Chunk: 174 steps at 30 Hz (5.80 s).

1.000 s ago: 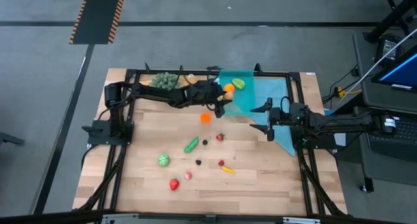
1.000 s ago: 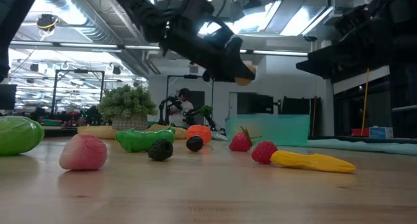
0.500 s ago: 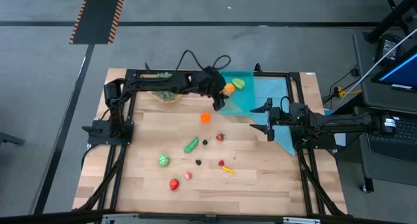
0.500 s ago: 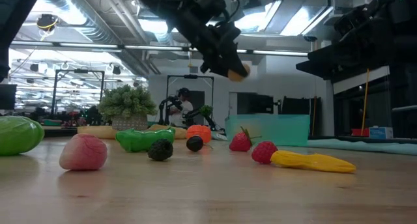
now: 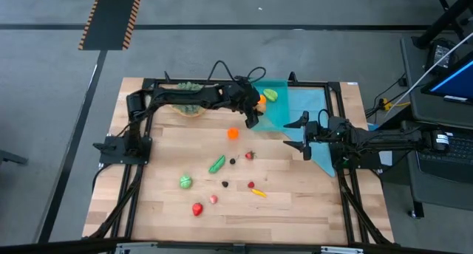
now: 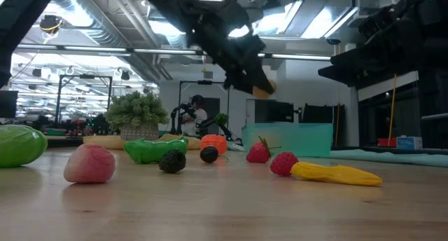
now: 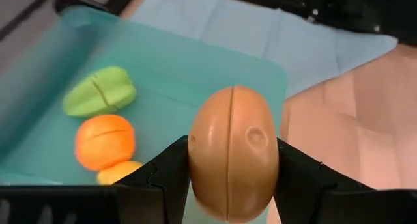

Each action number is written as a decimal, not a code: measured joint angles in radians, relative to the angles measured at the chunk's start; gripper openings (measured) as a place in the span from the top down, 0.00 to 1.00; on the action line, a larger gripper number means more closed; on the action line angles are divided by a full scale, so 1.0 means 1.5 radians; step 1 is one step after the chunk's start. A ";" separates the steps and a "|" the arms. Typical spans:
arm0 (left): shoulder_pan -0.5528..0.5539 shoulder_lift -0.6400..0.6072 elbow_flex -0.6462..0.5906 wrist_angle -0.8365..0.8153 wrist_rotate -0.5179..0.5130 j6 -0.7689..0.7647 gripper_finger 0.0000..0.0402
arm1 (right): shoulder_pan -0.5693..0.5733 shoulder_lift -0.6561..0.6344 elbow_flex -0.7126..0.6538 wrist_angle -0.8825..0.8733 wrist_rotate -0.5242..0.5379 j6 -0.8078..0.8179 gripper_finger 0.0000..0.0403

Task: Pick and placing Produce into tupperware
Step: Put the brown potato into the blue bin, then put the top red strawberry into the blue bin

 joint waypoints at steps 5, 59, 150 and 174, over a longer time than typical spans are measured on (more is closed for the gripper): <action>0.001 0.047 0.000 0.045 0.001 0.000 0.58 | 0.000 0.000 0.000 -0.001 0.000 -0.001 0.21; -0.034 -0.080 -0.077 0.031 -0.008 0.142 0.49 | 0.019 0.027 0.001 -0.030 -0.023 0.034 0.21; -0.207 -0.855 -0.836 0.253 0.012 0.056 0.49 | 0.312 0.503 0.381 -0.305 0.287 0.031 0.21; -0.207 -0.855 -0.836 0.248 0.012 0.057 0.49 | 0.267 0.699 0.381 -0.119 0.283 0.067 0.21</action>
